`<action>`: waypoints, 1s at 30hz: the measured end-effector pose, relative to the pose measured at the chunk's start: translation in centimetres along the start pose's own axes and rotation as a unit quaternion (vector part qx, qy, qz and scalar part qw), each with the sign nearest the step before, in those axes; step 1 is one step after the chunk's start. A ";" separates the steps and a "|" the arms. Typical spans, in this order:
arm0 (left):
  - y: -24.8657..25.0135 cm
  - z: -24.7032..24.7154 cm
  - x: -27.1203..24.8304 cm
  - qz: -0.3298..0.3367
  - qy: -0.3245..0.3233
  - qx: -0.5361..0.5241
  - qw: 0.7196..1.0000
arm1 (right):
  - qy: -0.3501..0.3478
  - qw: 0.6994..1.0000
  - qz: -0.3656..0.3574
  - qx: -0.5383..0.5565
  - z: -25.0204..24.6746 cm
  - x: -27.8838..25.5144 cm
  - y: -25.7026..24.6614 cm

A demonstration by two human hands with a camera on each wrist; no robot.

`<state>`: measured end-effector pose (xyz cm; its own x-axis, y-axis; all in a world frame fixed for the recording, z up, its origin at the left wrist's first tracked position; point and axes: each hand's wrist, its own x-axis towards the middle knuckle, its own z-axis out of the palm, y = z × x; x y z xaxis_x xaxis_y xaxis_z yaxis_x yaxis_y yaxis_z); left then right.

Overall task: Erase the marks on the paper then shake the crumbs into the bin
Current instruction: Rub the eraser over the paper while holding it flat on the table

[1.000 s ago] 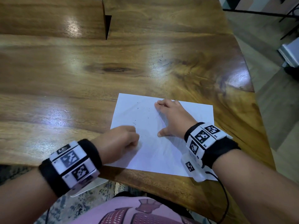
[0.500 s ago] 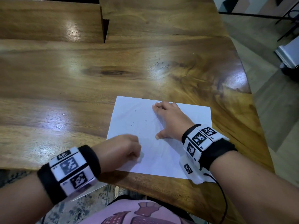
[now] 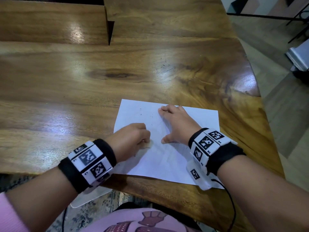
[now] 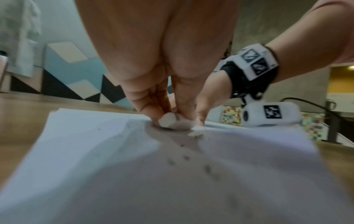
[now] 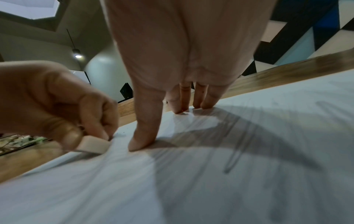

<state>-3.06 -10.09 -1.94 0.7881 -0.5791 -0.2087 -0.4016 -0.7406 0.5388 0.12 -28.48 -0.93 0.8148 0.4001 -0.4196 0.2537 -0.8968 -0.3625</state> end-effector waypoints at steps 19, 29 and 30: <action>-0.6 -0.1 -3.5 0.005 -0.085 -0.018 0.996 | -0.004 1.000 0.005 0.012 0.0 0.0 0.0; -0.8 0.0 -4.1 -0.004 -0.123 -0.019 0.992 | -0.002 1.000 0.000 0.022 0.0 0.0 0.3; -1.1 -0.2 -3.7 -0.007 -0.091 -0.019 0.996 | -0.003 1.000 -0.001 0.023 0.0 0.0 0.3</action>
<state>-5.42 -7.11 -1.59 0.6940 -0.6238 -0.3596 -0.3707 -0.7377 0.5642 0.19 -28.75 -1.10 0.8114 0.4025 -0.4237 0.2310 -0.8869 -0.4002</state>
